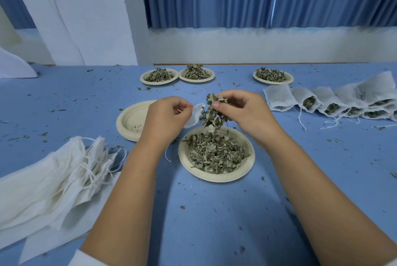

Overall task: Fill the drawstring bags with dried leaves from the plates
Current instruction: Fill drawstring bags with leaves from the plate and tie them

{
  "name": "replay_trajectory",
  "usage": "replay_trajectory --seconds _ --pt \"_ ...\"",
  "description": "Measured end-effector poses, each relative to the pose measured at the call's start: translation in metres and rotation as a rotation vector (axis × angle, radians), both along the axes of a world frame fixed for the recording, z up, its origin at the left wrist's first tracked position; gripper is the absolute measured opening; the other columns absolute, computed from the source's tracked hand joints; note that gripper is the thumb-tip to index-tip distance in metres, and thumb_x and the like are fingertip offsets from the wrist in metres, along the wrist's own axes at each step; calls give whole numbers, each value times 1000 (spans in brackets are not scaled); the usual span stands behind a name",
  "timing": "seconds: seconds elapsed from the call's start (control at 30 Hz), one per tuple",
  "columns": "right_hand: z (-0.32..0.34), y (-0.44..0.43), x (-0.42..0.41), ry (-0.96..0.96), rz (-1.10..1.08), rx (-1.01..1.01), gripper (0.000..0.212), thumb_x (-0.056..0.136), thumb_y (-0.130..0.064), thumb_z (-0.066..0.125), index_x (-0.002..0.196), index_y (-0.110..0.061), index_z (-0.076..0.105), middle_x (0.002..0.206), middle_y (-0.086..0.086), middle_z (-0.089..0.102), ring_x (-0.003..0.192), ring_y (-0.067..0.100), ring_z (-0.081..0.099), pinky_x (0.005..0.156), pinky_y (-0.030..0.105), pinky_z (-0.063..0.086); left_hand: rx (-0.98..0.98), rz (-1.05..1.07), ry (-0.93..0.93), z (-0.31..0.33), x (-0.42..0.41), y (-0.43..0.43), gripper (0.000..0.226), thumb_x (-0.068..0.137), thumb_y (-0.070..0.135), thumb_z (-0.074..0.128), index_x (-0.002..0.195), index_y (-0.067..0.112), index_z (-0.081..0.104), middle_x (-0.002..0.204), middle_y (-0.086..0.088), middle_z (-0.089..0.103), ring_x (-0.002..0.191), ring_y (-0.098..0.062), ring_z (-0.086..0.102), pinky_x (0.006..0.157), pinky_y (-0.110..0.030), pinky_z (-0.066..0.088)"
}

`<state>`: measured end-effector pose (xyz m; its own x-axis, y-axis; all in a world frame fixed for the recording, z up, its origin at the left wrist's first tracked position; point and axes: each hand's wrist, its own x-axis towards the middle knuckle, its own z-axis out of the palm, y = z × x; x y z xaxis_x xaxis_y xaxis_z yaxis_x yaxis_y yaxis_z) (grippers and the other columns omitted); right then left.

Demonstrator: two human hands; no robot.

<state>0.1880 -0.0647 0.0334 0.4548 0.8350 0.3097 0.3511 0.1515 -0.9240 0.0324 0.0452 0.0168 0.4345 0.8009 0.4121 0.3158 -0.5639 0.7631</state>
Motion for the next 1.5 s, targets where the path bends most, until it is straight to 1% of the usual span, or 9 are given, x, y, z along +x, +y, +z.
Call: replay_trajectory --seconds 0.43,0.6,0.77,0.9,1.1,1.17,1.27,1.37,1.5 --pt "-3 9 -4 557 18 98 25 84 -12 74 109 -7 68 93 4 70 80 11 67 67 19 53 -166 -7 -56 4 11 -16 16 87 16 69 74 25 70 57 14 60 49 5 52 52 -10 42" --pt "-15 14 -12 254 1 44 14 84 -10 74 84 -24 72 79 -4 72 71 12 67 79 30 59 -267 -1 -86 7 13 -18 19 86 8 65 72 19 71 64 3 68 68 -18 67 81 -42 60" --pt "-21 14 -9 -142 -94 -39 22 81 -13 75 73 -32 69 70 -16 69 68 2 62 69 24 51 -323 2 -135 4 13 -16 14 89 8 64 81 15 73 76 -5 73 76 -21 73 80 -38 61" --pt "-22 13 -8 -388 -137 -90 18 79 -11 73 84 -29 72 74 -24 63 72 -4 59 68 11 41 -327 1 -142 4 14 -17 22 90 8 61 75 21 69 71 2 70 69 -12 68 63 -21 57" --pt "-26 13 -7 -689 -120 -210 26 80 -10 71 106 -9 73 109 5 60 100 17 57 87 23 41 -337 -52 -98 6 18 -21 19 91 11 61 78 22 70 76 1 69 77 -16 68 87 -41 58" --pt "-24 13 -6 -603 -97 -226 30 80 -13 70 110 -11 72 110 2 58 101 15 58 89 22 44 -321 -47 -83 5 18 -21 18 91 11 61 79 22 69 78 1 69 81 -19 68 88 -44 57" --pt "-18 11 -6 -255 -11 -252 21 84 -20 62 101 -26 74 85 -11 70 76 12 68 73 28 56 -319 -18 -92 5 16 -19 17 91 13 61 80 23 69 79 1 69 83 -22 69 87 -46 57" --pt "-20 12 -6 9 12 -185 23 92 -11 60 87 -30 72 87 -3 75 80 12 73 86 43 58 -326 -9 -92 5 15 -18 14 91 14 61 83 21 69 84 -1 70 87 -23 70 87 -46 58" --pt "-23 13 -7 215 11 -86 15 83 -2 74 86 -17 73 83 6 75 75 17 72 76 29 60 -304 -10 -95 4 14 -16 14 92 15 60 83 22 68 82 2 69 83 -19 69 85 -41 58"
